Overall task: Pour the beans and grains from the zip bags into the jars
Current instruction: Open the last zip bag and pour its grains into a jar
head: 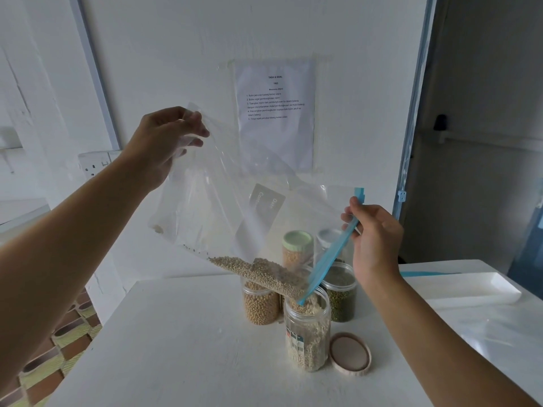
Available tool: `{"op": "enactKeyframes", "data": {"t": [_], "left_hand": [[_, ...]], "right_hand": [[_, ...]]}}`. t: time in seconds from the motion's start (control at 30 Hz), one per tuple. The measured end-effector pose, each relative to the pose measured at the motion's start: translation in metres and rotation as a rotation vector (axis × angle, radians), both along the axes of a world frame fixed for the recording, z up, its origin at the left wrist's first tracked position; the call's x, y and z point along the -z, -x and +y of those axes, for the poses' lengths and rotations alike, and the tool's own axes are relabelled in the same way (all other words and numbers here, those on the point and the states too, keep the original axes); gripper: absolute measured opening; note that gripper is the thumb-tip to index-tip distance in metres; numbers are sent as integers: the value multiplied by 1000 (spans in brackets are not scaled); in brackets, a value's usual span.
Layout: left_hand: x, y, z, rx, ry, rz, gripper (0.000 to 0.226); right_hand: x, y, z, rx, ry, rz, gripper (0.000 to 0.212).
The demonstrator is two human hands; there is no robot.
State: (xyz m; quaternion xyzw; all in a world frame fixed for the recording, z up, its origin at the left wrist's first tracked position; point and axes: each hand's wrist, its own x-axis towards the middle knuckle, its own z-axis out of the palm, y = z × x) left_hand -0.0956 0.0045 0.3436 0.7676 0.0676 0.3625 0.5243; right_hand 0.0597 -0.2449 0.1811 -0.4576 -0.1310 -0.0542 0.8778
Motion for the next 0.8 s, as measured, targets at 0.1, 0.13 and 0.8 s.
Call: {"op": "enactKeyframes", "data": {"t": [0.1, 0.13, 0.8], "left_hand": [[-3, 2, 1, -15, -17, 4, 19], [-3, 2, 1, -17, -23, 6, 20], [-9, 8, 5, -30, -31, -1, 18]], "right_hand": [[0, 0, 3, -6, 6, -1, 15], [0, 0, 4, -8, 4, 0, 15], [-4, 6, 13, 2, 36, -18, 17]]}}
